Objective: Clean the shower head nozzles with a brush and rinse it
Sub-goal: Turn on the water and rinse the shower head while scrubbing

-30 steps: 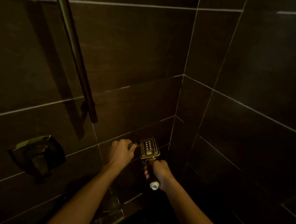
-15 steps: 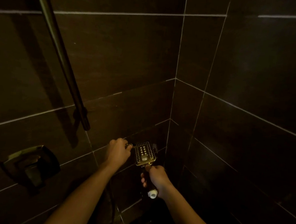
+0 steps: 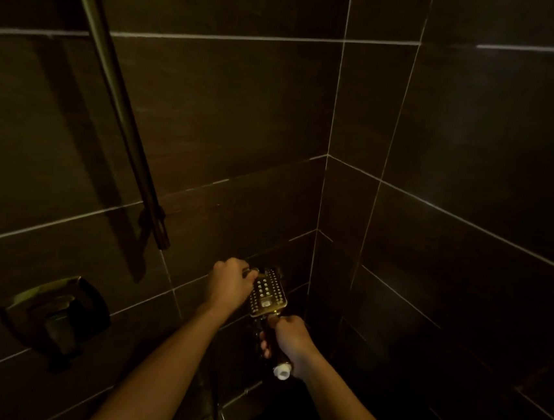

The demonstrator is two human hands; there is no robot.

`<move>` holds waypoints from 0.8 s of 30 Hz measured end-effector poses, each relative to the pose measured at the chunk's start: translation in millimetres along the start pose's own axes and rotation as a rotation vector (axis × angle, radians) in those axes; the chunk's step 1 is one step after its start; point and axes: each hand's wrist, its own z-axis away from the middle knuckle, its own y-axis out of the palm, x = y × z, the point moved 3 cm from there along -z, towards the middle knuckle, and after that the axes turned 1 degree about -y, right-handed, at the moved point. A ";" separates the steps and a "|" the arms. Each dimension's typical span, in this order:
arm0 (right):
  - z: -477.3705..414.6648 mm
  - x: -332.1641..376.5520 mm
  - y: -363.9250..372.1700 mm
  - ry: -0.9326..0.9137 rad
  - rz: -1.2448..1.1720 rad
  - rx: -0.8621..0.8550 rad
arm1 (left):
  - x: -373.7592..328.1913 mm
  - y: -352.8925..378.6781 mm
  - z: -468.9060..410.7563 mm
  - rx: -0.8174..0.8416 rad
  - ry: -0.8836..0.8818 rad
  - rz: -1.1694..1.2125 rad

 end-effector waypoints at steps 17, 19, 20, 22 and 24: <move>-8.0 1.6 -4.7 0.012 0.012 -0.058 | 17.0 -21.4 7.4 -0.031 0.009 -0.053; -9.8 0.2 -1.7 0.025 0.004 -0.045 | 21.0 -25.1 9.6 -0.042 0.003 -0.061; -10.0 -0.6 0.6 0.025 -0.002 -0.041 | 21.4 -26.3 10.5 -0.037 0.003 -0.065; -11.2 -1.5 5.1 0.017 0.003 -0.036 | 21.5 -26.4 12.8 -0.010 -0.004 -0.098; -9.8 -1.1 9.3 0.008 0.024 -0.033 | 17.9 -26.6 16.3 -0.006 -0.001 -0.147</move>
